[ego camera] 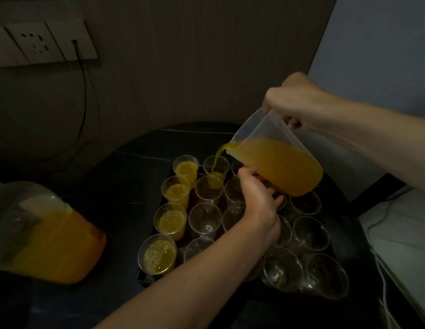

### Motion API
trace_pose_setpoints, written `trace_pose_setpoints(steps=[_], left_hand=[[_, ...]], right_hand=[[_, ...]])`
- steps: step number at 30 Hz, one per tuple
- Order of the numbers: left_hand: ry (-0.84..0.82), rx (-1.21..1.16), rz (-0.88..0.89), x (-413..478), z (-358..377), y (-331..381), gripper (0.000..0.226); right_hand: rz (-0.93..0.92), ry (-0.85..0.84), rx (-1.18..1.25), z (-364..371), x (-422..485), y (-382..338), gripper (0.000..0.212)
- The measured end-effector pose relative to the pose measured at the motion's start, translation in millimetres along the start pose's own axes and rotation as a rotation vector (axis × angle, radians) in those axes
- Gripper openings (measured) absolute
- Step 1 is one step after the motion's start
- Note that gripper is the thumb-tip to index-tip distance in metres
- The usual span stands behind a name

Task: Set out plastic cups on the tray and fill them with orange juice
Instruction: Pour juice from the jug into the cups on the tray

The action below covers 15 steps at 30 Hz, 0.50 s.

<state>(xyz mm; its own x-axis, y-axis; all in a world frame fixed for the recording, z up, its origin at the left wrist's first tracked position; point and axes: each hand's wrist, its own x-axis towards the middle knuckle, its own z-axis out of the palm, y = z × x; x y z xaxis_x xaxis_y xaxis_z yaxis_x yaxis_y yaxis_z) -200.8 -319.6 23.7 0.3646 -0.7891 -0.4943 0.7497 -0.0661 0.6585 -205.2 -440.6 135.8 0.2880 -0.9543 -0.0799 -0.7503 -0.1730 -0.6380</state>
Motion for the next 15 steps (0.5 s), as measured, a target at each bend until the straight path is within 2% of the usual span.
trace_pose_setpoints(steps=[7, 10, 15], left_hand=[[-0.01, -0.031, -0.012, 1.5, -1.3, -1.8, 0.033], [-0.008, -0.061, -0.02, 2.6, -0.9, -3.1, 0.035], [-0.014, -0.08, -0.037, 4.1, -0.3, -3.9, 0.039]], right_hand=[[-0.015, -0.014, -0.013, -0.6, -1.1, -1.5, 0.022], [-0.023, -0.022, -0.013, -0.9, -2.4, -1.8, 0.014], [-0.026, -0.003, -0.04, -1.1, -1.9, -2.3, 0.019]])
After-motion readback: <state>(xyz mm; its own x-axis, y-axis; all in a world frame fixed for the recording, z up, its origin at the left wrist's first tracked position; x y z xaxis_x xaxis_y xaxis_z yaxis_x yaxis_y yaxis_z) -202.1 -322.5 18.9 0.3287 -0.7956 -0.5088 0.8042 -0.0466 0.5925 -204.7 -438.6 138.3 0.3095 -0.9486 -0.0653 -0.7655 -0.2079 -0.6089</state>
